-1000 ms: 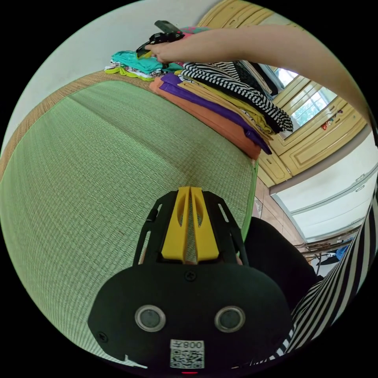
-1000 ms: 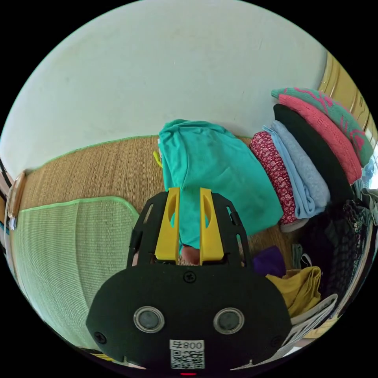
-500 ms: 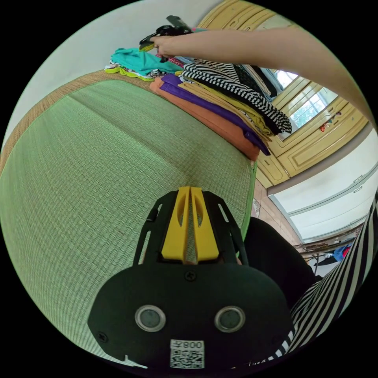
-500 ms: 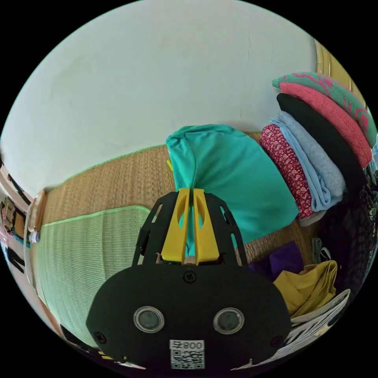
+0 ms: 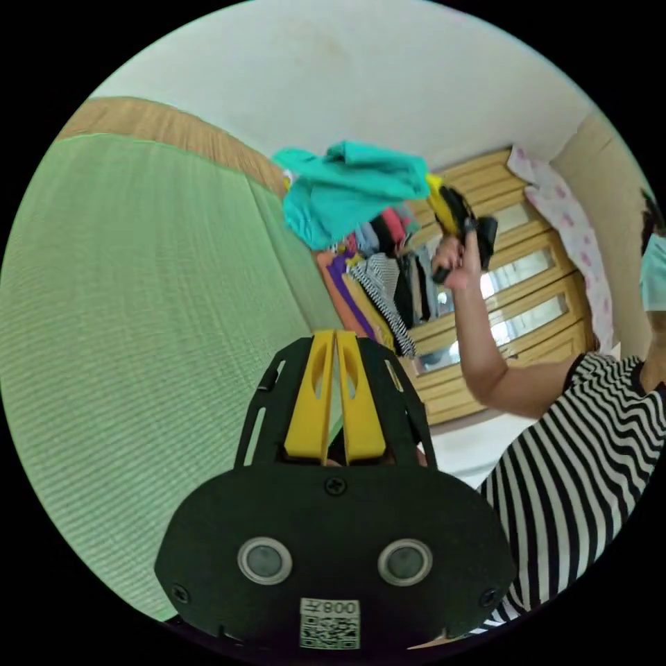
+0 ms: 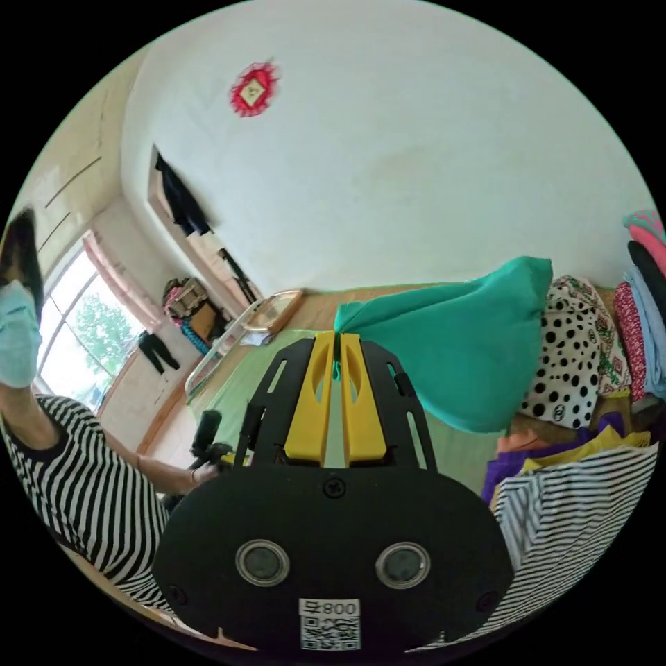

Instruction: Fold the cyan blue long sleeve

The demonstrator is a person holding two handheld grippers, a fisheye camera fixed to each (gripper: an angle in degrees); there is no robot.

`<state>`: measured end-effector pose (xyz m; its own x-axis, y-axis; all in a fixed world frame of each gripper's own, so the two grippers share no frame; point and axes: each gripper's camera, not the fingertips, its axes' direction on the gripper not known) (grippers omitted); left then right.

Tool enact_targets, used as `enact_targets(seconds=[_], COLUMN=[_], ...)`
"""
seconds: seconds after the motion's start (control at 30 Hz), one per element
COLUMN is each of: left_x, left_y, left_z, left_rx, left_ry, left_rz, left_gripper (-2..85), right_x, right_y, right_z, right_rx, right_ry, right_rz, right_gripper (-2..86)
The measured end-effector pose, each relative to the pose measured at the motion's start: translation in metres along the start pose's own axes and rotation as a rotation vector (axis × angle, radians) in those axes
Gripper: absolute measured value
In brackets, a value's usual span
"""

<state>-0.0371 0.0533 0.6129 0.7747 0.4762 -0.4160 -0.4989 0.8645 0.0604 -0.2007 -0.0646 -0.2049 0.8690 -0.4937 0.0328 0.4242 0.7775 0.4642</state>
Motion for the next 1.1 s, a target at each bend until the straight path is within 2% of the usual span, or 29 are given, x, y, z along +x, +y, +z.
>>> enact_targets(seconds=[0.1, 0.27, 0.43, 0.6, 0.87, 1.1], left_x=[0.010, 0.009, 0.023, 0.034, 0.074, 0.093], left_y=[0.005, 0.048, 0.105, 0.144, 0.152, 0.166], left_z=[-0.061, -0.133, -0.176, -0.204, -0.228, -0.246], left_rx=[0.058, 0.207, 0.235, 0.216, 0.099, 0.089], left_ry=[0.057, 0.366, 0.457, 0.517, 0.585, 0.600], left_rz=[-0.028, -0.216, -0.317, -0.392, -0.339, -0.369], left_gripper=[6.5, 11.3, 11.4, 9.1, 6.8, 4.3], right_x=[-0.049, -0.115, -0.170, -0.189, -0.198, -0.197], right_y=[0.046, 0.109, 0.173, 0.215, 0.264, 0.289], right_z=[-0.015, -0.016, -0.013, -0.034, -0.050, -0.060], right_rx=[-0.002, -0.095, -0.221, -0.248, -0.254, -0.293], right_ry=[-0.087, -0.217, -0.280, -0.217, -0.130, -0.067], right_rz=[0.027, 0.069, 0.088, 0.119, 0.178, 0.201], right_gripper=[0.9, 0.9, 0.9, 0.9, 1.0, 1.1])
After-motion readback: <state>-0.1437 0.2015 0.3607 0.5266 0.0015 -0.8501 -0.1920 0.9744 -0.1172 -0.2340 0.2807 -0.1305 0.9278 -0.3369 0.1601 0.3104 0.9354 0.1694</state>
